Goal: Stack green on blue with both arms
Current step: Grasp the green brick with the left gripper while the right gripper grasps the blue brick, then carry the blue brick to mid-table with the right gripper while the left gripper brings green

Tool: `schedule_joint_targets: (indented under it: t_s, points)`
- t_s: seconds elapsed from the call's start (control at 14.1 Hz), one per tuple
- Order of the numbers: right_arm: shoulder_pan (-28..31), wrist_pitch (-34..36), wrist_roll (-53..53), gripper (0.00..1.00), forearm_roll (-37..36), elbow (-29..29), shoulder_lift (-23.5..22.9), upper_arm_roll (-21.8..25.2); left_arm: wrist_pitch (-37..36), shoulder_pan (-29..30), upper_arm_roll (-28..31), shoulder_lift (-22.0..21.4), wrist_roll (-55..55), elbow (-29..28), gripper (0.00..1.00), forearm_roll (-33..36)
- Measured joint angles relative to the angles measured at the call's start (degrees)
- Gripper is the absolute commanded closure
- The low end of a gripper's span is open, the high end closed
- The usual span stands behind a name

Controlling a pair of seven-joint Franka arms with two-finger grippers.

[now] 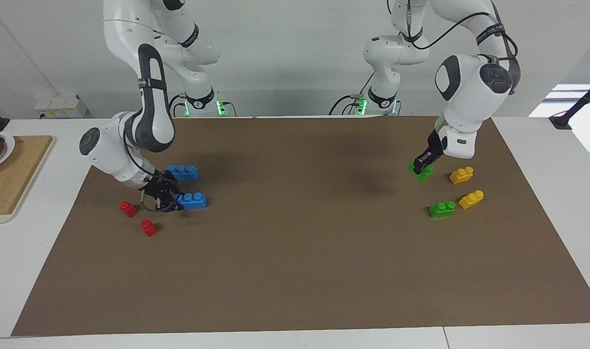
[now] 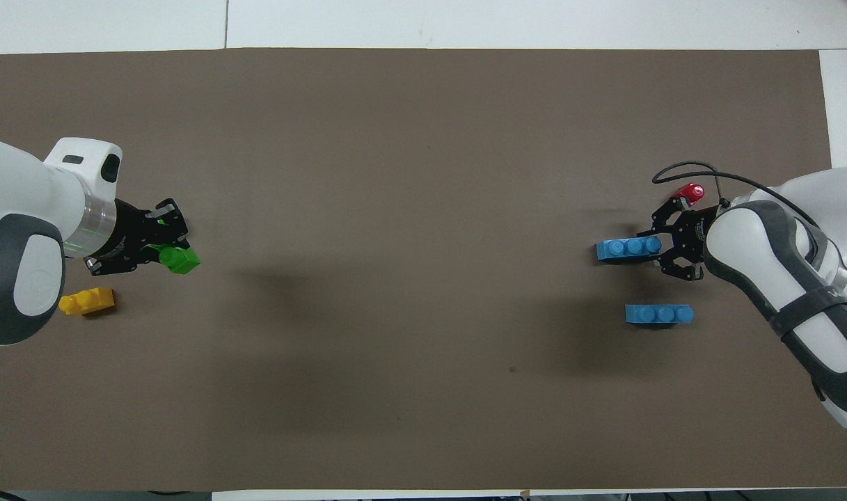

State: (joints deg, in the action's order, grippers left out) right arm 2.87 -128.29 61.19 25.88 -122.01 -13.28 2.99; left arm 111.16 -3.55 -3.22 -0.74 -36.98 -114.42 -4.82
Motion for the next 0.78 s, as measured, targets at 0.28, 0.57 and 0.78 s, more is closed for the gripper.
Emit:
schedule_joint_targets:
  t_s: [0.28,0.57,0.78]
  points:
    - [0.85,-0.05,-2.70,1.00,0.01,0.07,0.00,0.07,0.00,-0.92,-0.04,0.00,-4.05,0.15,1.00,-1.16]
    - [0.99,0.64,-2.81,1.00,5.52,2.89,0.03,-0.10,0.03,-1.18,-0.04,0.00,-5.14,0.15,1.00,-1.17]
    - [-2.75,2.95,1.30,1.00,6.15,7.90,0.17,-0.28,0.03,-1.21,-0.03,0.00,-5.35,0.15,1.00,-1.17]
